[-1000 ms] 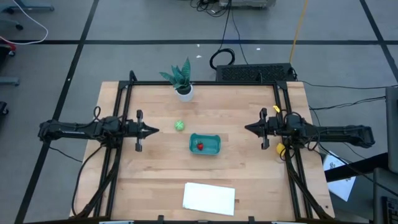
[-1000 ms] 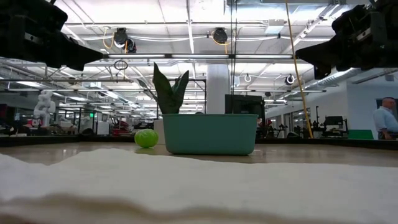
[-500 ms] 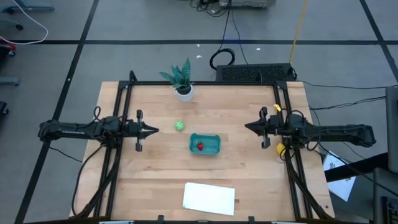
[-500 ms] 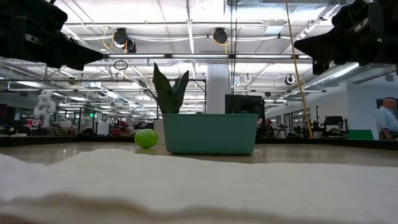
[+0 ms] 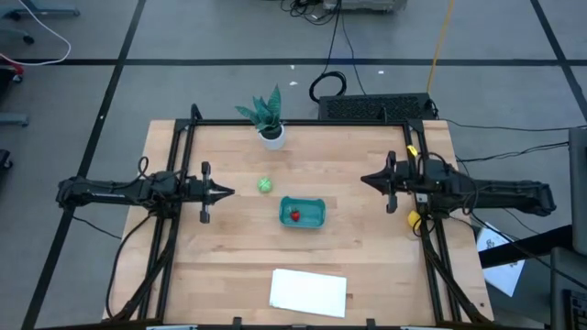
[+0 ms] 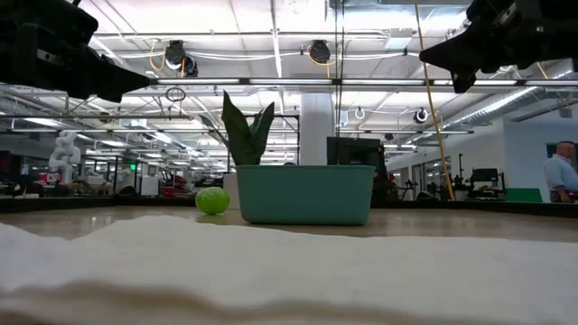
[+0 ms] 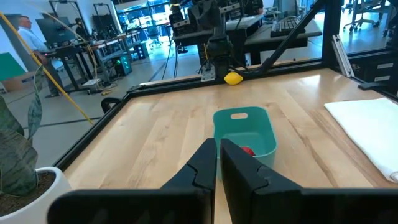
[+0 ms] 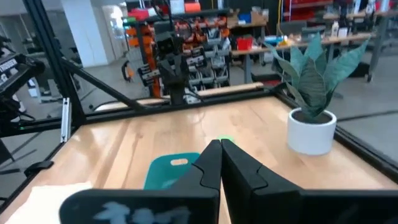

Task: Pick and placing Produce into tupperware
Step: Put the yellow lemon into the blue container

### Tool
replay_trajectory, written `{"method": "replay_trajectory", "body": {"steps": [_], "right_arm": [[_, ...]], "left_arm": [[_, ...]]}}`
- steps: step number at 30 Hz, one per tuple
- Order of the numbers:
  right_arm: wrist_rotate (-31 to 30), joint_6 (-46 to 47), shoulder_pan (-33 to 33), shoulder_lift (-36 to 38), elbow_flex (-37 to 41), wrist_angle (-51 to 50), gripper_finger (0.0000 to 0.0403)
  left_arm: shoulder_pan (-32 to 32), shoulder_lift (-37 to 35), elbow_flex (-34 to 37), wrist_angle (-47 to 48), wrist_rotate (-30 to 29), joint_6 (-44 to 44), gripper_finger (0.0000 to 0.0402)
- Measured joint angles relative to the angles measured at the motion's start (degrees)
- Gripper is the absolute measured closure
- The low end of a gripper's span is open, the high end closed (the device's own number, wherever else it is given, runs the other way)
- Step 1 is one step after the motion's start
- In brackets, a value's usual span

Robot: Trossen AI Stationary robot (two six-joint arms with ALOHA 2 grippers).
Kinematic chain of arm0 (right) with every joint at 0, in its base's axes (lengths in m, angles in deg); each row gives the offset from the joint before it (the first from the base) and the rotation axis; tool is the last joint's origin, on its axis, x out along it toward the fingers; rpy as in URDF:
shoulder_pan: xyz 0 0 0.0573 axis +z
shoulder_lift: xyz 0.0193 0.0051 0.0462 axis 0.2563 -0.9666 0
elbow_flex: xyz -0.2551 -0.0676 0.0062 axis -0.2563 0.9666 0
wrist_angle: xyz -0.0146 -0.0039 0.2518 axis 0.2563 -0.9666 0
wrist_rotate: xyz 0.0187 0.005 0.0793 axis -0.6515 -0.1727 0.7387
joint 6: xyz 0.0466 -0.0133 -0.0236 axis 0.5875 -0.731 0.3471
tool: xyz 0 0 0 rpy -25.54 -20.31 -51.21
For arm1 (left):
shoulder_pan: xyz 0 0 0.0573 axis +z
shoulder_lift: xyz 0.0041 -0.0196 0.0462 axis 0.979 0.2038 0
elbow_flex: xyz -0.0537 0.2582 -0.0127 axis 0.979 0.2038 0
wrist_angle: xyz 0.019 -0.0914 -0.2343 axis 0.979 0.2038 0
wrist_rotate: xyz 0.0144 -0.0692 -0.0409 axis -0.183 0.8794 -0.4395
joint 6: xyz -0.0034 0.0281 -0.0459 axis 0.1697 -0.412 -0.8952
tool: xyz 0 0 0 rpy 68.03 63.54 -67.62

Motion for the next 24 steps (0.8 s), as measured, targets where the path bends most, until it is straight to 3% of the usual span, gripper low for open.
{"method": "replay_trajectory", "body": {"steps": [24], "right_arm": [[0.54, 10.57, -1.84, -16.90, -22.23, -40.37, 0.0403]], "left_arm": [[0.00, 0.00, 0.00, 1.77, -0.09, 0.30, 0.0376]]}}
